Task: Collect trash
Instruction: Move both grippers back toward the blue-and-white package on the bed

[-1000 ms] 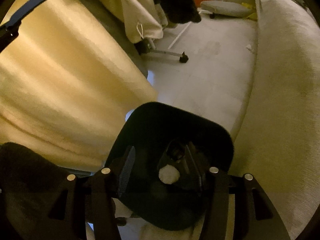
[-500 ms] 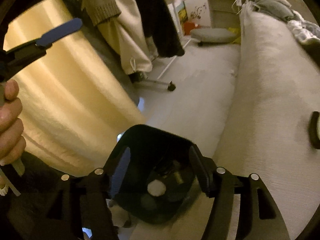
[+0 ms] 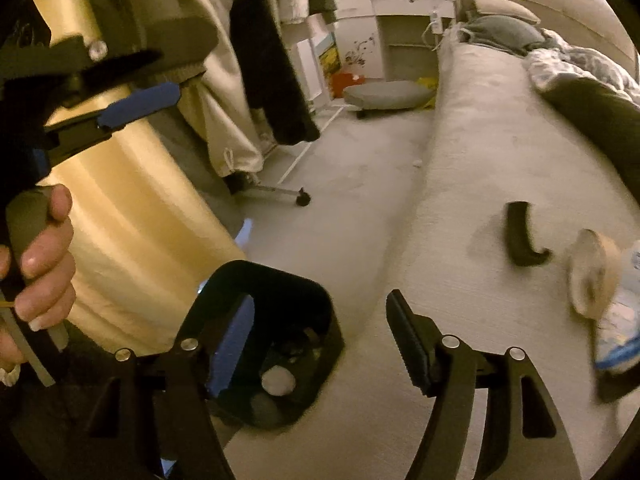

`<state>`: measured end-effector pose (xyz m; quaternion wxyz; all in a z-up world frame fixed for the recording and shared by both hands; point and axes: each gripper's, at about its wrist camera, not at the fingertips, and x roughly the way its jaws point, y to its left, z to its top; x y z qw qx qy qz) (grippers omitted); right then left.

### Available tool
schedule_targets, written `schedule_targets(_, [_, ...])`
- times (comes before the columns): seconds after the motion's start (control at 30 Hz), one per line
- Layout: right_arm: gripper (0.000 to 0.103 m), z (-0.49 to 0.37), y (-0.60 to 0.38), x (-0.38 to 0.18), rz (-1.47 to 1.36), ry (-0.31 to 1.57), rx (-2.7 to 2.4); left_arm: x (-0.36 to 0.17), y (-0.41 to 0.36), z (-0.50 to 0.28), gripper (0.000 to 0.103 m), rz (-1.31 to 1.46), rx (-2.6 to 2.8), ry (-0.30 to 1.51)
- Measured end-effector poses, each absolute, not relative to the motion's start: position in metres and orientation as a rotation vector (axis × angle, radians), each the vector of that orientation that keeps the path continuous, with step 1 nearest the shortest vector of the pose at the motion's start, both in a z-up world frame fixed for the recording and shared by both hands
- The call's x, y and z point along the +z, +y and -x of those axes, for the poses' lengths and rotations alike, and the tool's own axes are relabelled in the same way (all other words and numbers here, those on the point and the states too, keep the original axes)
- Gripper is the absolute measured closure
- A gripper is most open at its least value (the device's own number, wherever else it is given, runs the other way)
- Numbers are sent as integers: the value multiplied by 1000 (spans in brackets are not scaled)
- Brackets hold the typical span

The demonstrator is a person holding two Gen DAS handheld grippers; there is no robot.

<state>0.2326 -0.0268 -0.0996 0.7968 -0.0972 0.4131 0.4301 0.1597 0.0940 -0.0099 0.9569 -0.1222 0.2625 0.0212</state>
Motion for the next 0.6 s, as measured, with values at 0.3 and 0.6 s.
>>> schedule_targets(0.3, [32, -239, -75, -88, 181, 835, 876, -17, 58, -175, 8, 225, -5, 558])
schedule_targets(0.6, [29, -242, -124, -73, 192, 744, 850, -22, 21, -191, 8, 161, -59, 579])
